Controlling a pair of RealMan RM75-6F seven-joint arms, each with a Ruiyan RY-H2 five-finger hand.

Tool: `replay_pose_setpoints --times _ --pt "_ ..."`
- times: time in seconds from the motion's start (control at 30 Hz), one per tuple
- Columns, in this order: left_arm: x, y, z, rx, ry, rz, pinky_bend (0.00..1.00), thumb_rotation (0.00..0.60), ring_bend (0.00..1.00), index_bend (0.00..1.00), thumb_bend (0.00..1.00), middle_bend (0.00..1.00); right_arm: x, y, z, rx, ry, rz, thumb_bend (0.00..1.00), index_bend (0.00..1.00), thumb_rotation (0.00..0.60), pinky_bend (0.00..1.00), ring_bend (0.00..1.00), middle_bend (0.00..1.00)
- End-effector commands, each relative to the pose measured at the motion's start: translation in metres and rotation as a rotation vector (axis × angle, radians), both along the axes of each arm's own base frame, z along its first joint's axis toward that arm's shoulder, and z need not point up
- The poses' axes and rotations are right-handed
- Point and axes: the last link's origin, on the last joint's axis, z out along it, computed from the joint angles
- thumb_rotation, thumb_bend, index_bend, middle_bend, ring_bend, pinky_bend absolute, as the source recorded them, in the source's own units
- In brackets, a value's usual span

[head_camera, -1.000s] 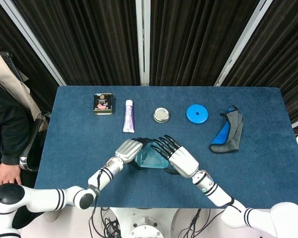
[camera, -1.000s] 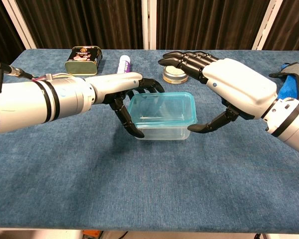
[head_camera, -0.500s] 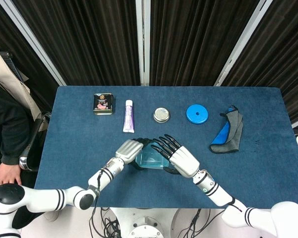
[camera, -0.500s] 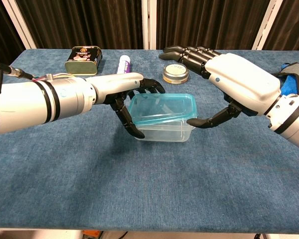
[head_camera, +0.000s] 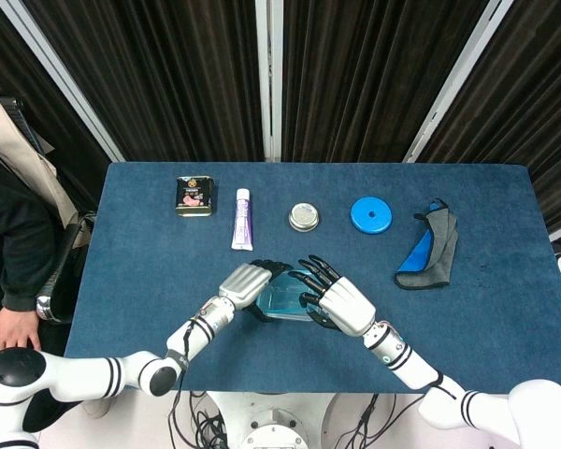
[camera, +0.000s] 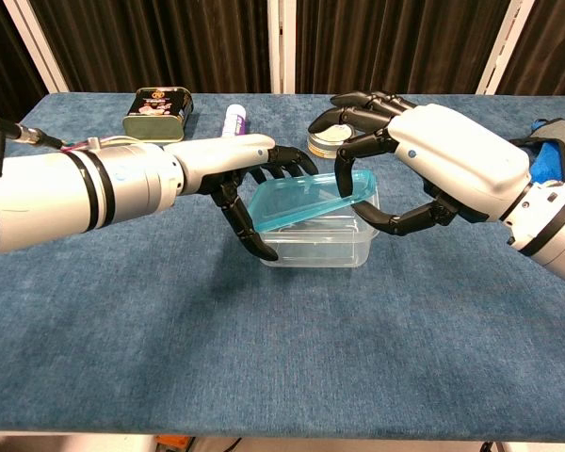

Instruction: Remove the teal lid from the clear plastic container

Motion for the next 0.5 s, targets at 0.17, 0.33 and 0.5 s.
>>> replay_pose_setpoints --times 0.17,0.33,0.5 --pt "-0.0019 -0.0008 0.0011 0.004 0.008 -0.006 0.1 0.6 0.02 0.15 0.0 0.11 -0.0009 0.0006 0.0016 -0.002 -0.005 0.001 0.54 0.79 0.6 0.0 0.0 0.22" --pt "-0.0021 -0.002 0.0034 0.032 0.012 -0.028 0.03 0.6 0.0 0.07 0.0 0.01 -0.0009 0.0002 0.0038 -0.013 -0.014 0.007 0.54 0.79 0.6 0.0 0.0 0.22" --pt "-0.0017 -0.0039 0.005 0.049 0.011 -0.041 0.0 0.6 0.0 0.02 0.0 0.0 0.0004 -0.0004 0.0073 -0.03 -0.025 0.02 0.54 0.79 0.6 0.0 0.0 0.22"
